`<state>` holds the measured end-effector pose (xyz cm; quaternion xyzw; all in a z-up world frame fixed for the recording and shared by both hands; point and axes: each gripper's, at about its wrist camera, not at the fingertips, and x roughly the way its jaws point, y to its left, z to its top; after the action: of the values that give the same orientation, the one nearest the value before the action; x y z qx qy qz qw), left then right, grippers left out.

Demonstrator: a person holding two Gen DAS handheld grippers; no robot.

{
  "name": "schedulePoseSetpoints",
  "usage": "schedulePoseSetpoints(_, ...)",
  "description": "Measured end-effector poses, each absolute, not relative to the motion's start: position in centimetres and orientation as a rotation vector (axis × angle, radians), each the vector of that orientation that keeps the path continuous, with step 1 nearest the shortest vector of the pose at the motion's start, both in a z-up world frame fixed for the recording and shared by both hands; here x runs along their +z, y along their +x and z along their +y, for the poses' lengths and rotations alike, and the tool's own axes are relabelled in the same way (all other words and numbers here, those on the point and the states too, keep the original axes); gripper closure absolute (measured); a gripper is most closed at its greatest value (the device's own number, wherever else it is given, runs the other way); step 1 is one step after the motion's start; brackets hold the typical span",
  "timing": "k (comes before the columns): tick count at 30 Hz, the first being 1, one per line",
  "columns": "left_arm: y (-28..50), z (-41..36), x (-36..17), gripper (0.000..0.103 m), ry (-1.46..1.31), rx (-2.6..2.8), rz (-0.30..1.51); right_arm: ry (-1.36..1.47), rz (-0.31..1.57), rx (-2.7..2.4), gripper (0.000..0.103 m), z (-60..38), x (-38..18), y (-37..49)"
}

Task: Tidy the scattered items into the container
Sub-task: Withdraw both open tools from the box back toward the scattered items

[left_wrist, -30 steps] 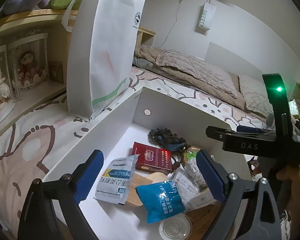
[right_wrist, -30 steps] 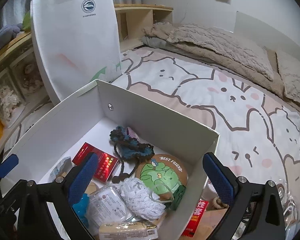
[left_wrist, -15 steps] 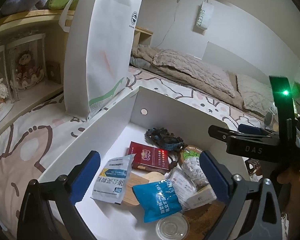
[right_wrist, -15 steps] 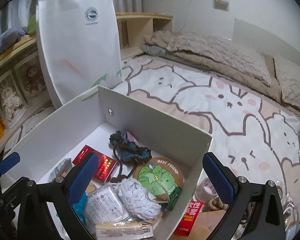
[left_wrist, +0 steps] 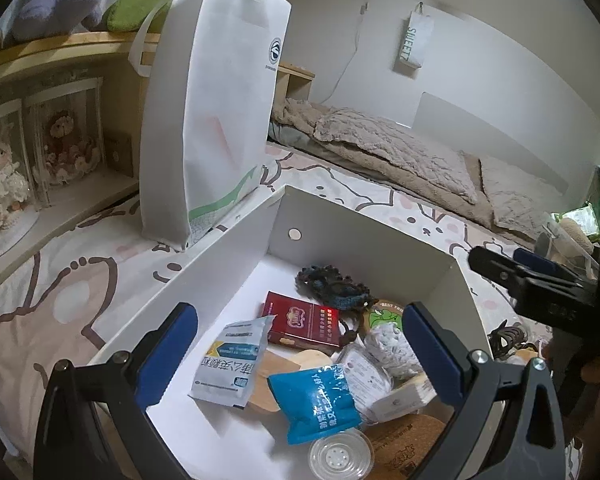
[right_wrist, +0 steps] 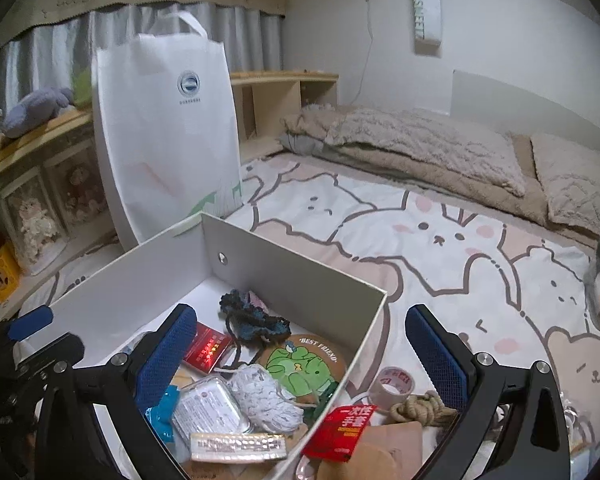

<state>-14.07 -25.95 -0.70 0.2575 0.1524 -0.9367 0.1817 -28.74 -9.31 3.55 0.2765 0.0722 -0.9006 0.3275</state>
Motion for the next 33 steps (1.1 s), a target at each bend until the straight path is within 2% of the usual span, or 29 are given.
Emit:
schedulePoseSetpoints(18,-12.9,-21.7,2.4,0.000,0.628,-2.682,0.348,0.542,0.258,-2.404,0.000,-3.8,6.7,-23.5)
schedulePoseSetpoints(33,-10.7,-17.7,4.3,0.000,0.633,-2.728,0.261,0.521,0.239,-2.458,0.000,0.1,7.6,-19.6)
